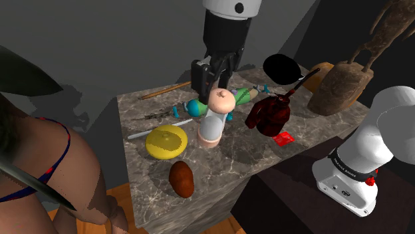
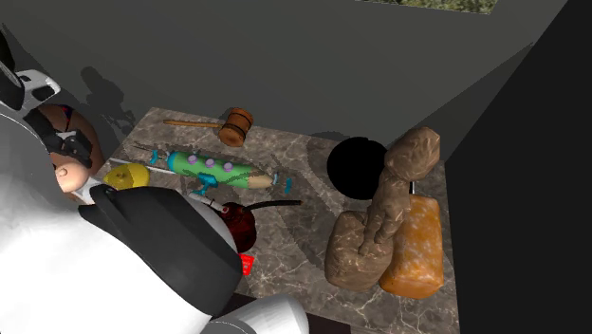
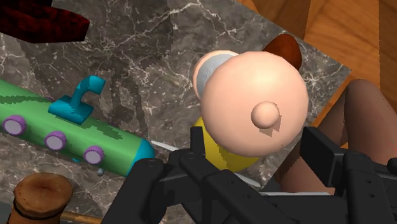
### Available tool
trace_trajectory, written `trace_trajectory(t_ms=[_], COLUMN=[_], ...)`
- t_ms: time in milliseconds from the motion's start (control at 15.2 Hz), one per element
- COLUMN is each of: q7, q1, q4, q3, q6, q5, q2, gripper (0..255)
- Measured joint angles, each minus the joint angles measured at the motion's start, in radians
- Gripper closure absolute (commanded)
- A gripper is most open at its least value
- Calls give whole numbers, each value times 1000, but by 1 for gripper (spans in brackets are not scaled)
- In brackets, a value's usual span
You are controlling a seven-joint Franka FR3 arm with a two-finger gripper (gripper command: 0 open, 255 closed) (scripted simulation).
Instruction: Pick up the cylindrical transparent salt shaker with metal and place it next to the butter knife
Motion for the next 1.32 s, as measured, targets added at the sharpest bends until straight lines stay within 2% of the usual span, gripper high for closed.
trace_trajectory(t_ms=[1320], q7=[21], q1=[5], q4=[-208], q3=[21], q6=[268], q5=[-19], q2=[64], gripper=[255])
